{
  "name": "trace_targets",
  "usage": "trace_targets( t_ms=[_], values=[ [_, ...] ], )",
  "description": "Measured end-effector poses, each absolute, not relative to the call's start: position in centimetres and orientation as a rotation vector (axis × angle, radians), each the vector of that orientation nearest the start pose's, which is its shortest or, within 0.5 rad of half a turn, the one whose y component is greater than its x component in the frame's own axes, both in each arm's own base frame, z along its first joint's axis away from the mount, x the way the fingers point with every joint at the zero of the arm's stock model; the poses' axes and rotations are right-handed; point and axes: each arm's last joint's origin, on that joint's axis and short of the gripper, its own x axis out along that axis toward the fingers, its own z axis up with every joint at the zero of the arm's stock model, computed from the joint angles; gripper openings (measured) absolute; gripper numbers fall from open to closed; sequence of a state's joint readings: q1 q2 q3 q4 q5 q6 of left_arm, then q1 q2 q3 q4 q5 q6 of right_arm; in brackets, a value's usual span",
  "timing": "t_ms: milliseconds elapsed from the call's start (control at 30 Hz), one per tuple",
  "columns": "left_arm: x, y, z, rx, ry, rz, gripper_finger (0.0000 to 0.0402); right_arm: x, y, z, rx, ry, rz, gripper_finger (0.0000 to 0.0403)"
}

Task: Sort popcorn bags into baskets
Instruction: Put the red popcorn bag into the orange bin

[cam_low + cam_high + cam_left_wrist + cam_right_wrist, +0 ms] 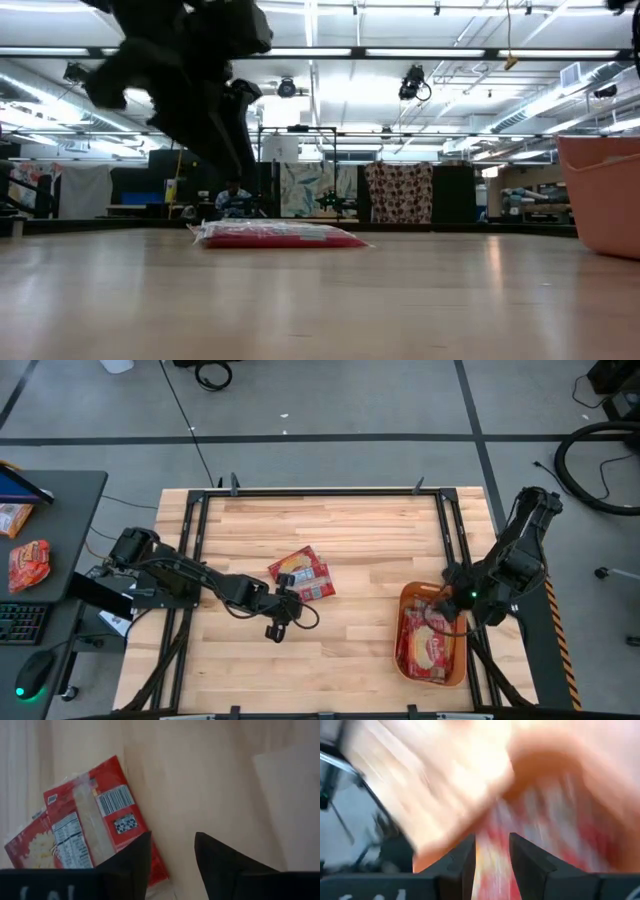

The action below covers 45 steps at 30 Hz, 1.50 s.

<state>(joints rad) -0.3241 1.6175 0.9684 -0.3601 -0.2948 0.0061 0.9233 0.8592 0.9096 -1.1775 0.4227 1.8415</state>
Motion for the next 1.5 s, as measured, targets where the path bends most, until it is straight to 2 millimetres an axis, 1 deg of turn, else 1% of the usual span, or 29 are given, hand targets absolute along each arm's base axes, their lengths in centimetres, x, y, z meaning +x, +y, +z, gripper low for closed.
trace_targets(
  t_ms=[133, 233, 333, 433, 567, 700, 833, 900, 1000, 1100, 1267, 1367, 1500],
  values=[
    [30.6, -8.8, 17.4, 0.314, 0.988, 0.050, 0.0176, 10.3, 9.5, 29.5, 0.674, 0.639, -0.409, 0.0123],
    [31.0, -8.0, 16.6, 0.280, 1.020, 0.066, 0.0183, 11.7, 9.8, 29.9, 0.452, 0.498, -0.401, 0.0123],
    [30.9, -7.4, 16.0, 0.241, 1.080, 0.050, 0.0181, 13.4, 10.7, 30.2, 0.275, 0.406, -0.397, 0.0123],
    [30.5, -7.2, 15.7, 0.270, 1.134, 0.069, 0.0179, 15.5, 11.8, 29.9, 0.122, 0.355, -0.422, 0.0124],
    [30.3, -7.5, 15.6, 0.274, 1.137, 0.112, 0.0179, 18.8, 12.4, 28.5, 0.053, 0.370, -0.472, 0.0124],
    [30.2, -8.1, 15.3, 0.249, 1.137, 0.122, 0.0179, 22.4, 12.1, 26.0, 0.069, 0.465, -0.485, 0.0122],
    [29.9, -8.9, 14.7, 0.213, 1.168, 0.148, 0.0179, 26.0, 12.0, 23.5, 0.040, 0.526, -0.422, 0.0122],
    [29.6, -9.3, 14.4, 0.217, 1.176, 0.178, 0.0179, 27.8, 12.2, 22.4, 0.027, 0.518, -0.369, 0.0122],
    [29.3, -9.6, 14.1, 0.232, 1.180, 0.233, 0.0178, 30.0, 12.1, 21.2, -0.014, 0.492, -0.300, 0.0122],
    [29.3, -9.8, 13.5, 0.241, 1.184, 0.269, 0.0178, 31.5, 11.9, 20.3, -0.086, 0.462, -0.246, 0.0122],
    [29.6, -9.7, 12.4, 0.284, 1.181, 0.349, 0.0177, 33.7, 11.6, 19.0, -0.251, 0.387, -0.163, 0.0122],
    [29.5, -9.7, 12.0, 0.303, 1.189, 0.373, 0.0170, 34.6, 11.5, 18.0, -0.293, 0.350, -0.163, 0.0122],
    [29.5, -9.6, 12.0, 0.282, 1.187, 0.391, 0.0146, 35.1, 11.0, 16.5, -0.325, 0.399, -0.171, 0.0122]
  ],
)
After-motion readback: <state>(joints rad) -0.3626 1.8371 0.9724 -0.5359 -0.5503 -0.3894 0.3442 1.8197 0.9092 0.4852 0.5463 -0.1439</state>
